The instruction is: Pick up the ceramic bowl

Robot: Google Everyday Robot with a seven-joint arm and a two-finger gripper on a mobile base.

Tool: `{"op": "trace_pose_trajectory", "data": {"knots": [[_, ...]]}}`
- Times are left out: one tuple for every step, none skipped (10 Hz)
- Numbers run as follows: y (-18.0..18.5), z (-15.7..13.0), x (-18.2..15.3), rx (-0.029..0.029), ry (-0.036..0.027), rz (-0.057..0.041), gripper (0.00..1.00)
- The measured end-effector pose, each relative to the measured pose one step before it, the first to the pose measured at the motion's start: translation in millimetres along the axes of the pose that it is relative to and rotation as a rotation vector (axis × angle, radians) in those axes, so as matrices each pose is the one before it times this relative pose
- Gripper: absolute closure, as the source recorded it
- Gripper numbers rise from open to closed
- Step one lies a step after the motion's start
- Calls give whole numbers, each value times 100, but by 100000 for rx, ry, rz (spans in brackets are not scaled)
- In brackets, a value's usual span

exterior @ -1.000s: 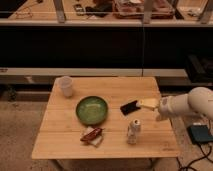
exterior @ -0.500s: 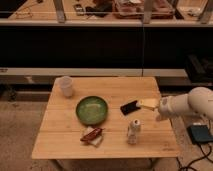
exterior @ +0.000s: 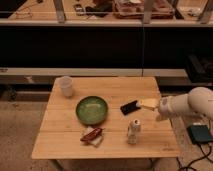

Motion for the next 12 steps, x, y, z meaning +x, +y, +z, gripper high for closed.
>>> {"op": "trace_pose_trajectory", "data": {"knots": [[-1, 1, 1, 2, 4, -6, 20], [0, -5, 1, -3, 5, 3, 20], [-1, -3, 5, -2, -19, -62, 20], [35, 32, -30, 22, -283, -258, 20], [-79, 142, -24, -19, -1637, -1853, 20], [-271, 580, 23, -46, -2863, -2911, 20], [-549, 1245, 251, 173, -4783, -4861, 20], [-698, 1506, 631, 891, -4266, -4280, 20], [-2057, 3107, 2009, 3319, -6164, -7438, 20], [-1512, 1646, 1665, 1911, -2515, -4830, 20], [-1921, 1529, 2436, 1586, -1222, -6289, 20], [-1284, 879, 1768, 471, -492, -4471, 20]]}}
